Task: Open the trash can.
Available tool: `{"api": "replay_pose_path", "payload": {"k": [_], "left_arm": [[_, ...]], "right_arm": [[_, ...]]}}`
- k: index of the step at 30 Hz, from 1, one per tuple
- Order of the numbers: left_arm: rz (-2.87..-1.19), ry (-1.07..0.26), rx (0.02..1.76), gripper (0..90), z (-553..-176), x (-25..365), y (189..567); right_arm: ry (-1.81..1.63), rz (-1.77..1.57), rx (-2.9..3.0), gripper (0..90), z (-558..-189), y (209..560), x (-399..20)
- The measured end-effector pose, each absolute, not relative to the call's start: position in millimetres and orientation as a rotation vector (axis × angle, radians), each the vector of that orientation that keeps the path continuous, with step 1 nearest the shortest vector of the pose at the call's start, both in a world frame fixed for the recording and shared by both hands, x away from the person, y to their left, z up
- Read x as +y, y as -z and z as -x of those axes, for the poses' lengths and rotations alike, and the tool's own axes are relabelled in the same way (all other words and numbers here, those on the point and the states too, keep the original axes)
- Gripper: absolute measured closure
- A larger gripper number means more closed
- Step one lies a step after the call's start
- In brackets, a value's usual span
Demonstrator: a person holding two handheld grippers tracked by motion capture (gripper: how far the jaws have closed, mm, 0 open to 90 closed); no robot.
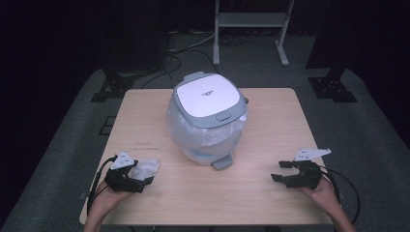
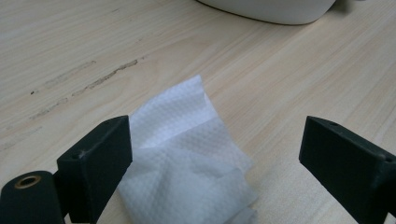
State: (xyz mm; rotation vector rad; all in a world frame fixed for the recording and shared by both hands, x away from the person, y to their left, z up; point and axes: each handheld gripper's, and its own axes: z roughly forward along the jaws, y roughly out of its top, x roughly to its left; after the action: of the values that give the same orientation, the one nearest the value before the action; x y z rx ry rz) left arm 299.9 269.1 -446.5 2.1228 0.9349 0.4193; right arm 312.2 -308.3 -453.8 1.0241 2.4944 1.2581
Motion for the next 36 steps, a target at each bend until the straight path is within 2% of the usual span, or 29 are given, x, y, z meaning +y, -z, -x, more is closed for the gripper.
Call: {"api": "replay_pose_path", "payload": {"k": [20, 36], "left_arm": [[-2.113, -0.417, 0.928, 8.7, -299, 268, 446], [-2.105, -0.430, 0.925, 8.7, -298, 269, 444]], "right_arm": [[-1.288, -0.917, 2.506, 31.0, -324, 388, -291], [-1.257, -0.825, 2.534, 31.1, -329, 357, -272]]}}
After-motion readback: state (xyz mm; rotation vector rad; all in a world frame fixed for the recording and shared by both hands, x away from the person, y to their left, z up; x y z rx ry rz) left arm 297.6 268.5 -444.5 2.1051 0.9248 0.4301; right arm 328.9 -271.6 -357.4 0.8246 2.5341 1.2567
